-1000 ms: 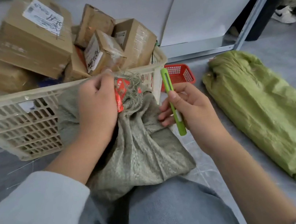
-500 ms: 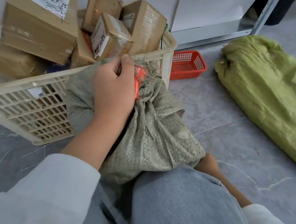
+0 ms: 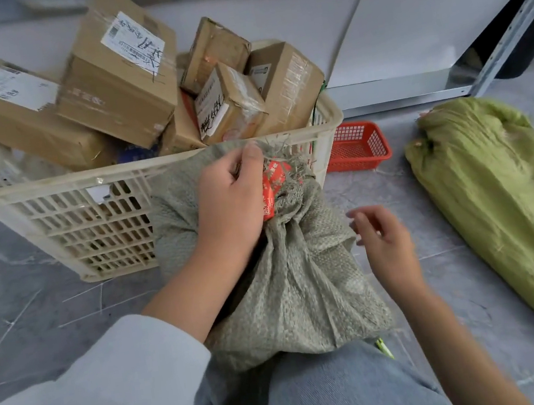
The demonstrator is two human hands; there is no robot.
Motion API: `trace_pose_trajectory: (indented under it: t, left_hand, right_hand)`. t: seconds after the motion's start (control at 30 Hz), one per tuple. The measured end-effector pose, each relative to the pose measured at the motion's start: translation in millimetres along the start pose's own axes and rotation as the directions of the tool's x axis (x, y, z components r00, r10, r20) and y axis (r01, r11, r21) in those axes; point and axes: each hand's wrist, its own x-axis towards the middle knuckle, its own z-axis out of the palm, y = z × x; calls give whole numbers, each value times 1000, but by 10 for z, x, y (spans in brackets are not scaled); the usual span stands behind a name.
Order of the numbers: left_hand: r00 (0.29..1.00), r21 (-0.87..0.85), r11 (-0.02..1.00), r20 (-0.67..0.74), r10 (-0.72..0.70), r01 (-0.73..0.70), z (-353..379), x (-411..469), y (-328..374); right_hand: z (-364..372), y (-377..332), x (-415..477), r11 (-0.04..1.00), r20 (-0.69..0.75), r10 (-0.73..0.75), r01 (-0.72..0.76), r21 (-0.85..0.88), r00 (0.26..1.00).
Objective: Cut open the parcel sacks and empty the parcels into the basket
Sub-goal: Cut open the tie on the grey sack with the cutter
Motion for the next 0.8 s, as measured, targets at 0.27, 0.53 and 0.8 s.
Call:
trace_pose_trajectory:
  t: [0.27,0.53,0.8]
  left_hand:
    - [987,-244,967,-129,-101,67,-182,113,-28]
    - [958,-244,959,-209,-195,142,-412,327,-176]
    - [984,-163,977,-89,-154,138,-405,219,-208]
  right_hand:
    - [448,-1481,-181,941,388,-285,333,-61,876]
    - [932,-1530,28,865,376,-425,491,-99,823]
    - [907,-1393,-45,877,378,-401,469,-103,834]
